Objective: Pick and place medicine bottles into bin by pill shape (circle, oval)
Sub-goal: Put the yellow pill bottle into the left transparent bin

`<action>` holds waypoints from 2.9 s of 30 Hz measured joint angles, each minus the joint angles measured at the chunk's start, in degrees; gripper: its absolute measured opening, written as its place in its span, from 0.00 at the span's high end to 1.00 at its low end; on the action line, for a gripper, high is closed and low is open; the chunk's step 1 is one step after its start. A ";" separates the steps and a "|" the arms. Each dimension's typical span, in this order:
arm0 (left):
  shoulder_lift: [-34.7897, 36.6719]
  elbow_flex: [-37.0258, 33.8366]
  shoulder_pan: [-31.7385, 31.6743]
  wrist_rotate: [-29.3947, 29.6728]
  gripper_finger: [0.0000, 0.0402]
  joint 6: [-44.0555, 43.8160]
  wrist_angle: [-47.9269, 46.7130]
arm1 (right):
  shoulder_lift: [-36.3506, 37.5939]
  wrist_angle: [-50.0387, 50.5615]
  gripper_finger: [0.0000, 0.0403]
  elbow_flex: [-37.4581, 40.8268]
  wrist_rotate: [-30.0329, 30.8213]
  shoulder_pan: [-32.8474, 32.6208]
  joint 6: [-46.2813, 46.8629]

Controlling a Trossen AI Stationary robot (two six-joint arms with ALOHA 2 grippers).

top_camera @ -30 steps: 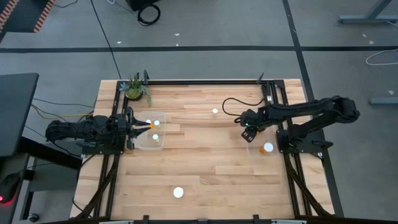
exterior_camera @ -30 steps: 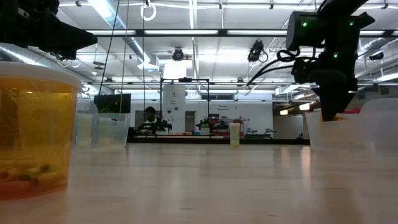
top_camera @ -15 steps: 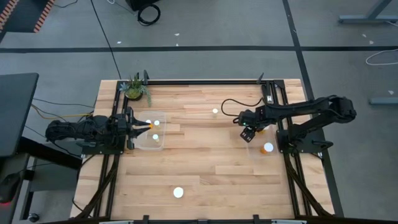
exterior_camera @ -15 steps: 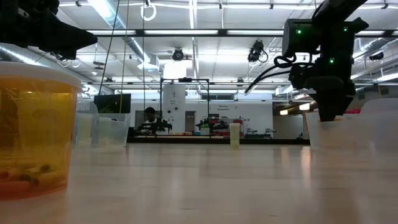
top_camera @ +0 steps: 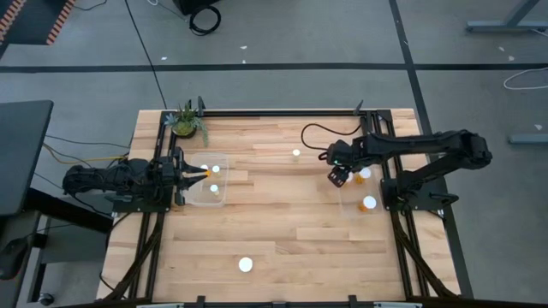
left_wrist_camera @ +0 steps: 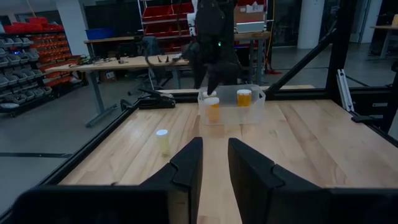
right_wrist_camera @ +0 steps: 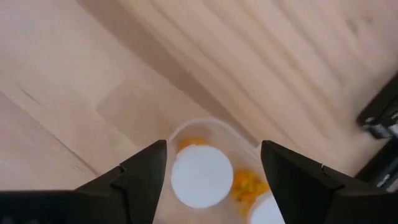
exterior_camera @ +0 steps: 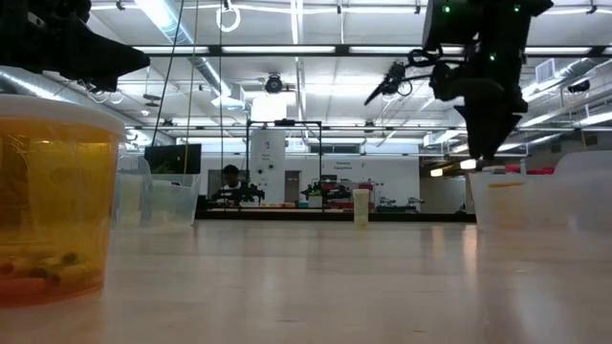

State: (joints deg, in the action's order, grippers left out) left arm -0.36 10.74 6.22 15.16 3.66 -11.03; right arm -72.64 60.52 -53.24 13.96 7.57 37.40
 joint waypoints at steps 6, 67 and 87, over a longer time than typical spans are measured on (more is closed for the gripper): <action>0.00 -0.01 0.00 0.00 0.78 0.01 0.00 | -0.52 -2.29 0.34 -4.03 1.36 -2.82 -1.63; 0.00 0.00 0.02 -0.02 0.79 0.02 -0.07 | -35.85 -15.46 0.35 -33.65 1.24 -18.04 -22.34; 0.00 0.00 0.02 -0.02 0.78 0.01 -0.02 | -35.65 -5.47 0.42 -31.50 0.65 -1.19 -22.40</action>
State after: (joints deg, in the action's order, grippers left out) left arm -0.36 10.74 6.24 15.14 3.67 -11.05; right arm -108.29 55.05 -84.74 14.62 6.38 14.99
